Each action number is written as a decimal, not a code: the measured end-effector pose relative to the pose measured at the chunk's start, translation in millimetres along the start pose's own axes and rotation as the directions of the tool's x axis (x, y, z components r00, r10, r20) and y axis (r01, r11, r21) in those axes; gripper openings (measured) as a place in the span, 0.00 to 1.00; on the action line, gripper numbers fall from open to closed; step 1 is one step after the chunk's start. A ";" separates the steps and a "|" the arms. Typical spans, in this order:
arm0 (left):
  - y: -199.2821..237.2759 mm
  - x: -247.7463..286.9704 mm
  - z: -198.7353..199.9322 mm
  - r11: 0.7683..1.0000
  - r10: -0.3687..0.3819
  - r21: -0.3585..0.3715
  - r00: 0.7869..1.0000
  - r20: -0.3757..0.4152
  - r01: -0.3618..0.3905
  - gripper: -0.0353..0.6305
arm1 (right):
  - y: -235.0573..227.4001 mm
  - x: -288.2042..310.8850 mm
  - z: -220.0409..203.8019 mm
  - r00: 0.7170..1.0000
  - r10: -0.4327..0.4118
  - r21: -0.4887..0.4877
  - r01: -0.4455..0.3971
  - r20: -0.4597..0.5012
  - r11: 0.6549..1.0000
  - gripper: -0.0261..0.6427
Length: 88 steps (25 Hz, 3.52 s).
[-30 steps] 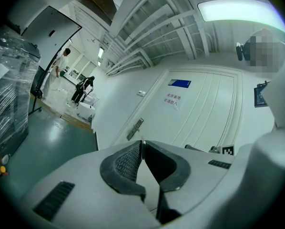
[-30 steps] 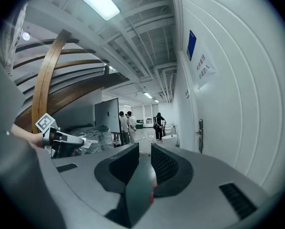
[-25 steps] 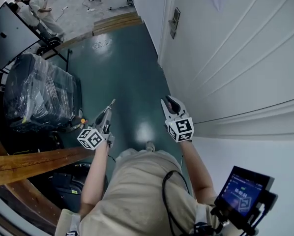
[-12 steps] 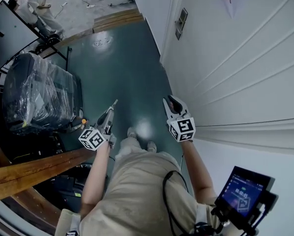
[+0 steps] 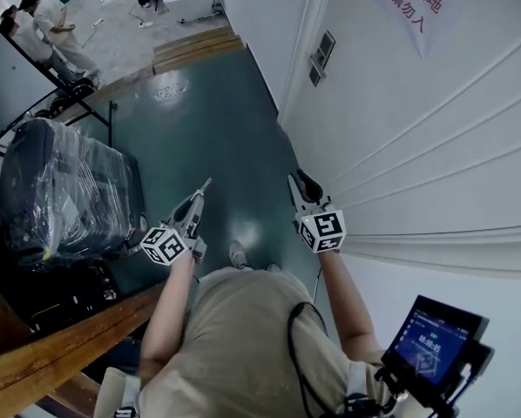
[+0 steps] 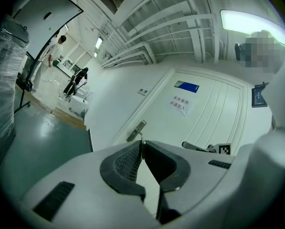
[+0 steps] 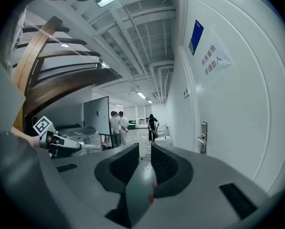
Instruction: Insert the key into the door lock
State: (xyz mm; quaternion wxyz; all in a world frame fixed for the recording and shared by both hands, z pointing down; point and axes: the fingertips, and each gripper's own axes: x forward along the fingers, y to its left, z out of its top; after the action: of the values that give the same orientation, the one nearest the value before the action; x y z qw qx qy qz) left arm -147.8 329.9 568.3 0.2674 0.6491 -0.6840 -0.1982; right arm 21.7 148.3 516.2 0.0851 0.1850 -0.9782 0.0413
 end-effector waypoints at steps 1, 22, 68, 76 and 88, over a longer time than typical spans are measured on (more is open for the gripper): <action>5.9 2.0 4.3 1.000 -0.009 0.000 1.000 -0.001 0.009 0.10 | 2.0 4.6 -0.7 1.000 -0.006 -0.002 0.006 -0.002 1.000 0.15; 79.6 34.3 55.6 0.987 -0.142 -0.075 0.990 0.008 0.142 0.10 | 16.9 66.2 -11.9 0.992 -0.119 -0.026 0.118 -0.032 0.993 0.15; 77.9 269.5 100.7 0.893 -0.273 -0.374 0.962 -0.005 0.251 0.10 | -177.8 178.3 28.8 0.988 -0.145 -0.013 0.145 -0.056 0.989 0.15; 75.6 324.5 74.2 0.843 -0.252 -0.492 0.968 0.000 0.219 0.10 | -238.2 183.7 17.7 0.989 -0.139 0.009 0.140 -0.049 0.990 0.15; 71.1 372.1 71.5 0.909 -0.262 -0.355 0.962 -0.080 0.218 0.10 | -263.4 197.5 15.8 0.984 -0.167 0.013 0.168 -0.066 0.986 0.15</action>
State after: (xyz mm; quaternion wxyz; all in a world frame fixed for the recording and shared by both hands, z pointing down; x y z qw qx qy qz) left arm -253.2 -39.8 597.0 0.3925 0.6831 -0.5354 -0.3043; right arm -64.7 -168.1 549.6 0.1183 0.2660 -0.9554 0.0492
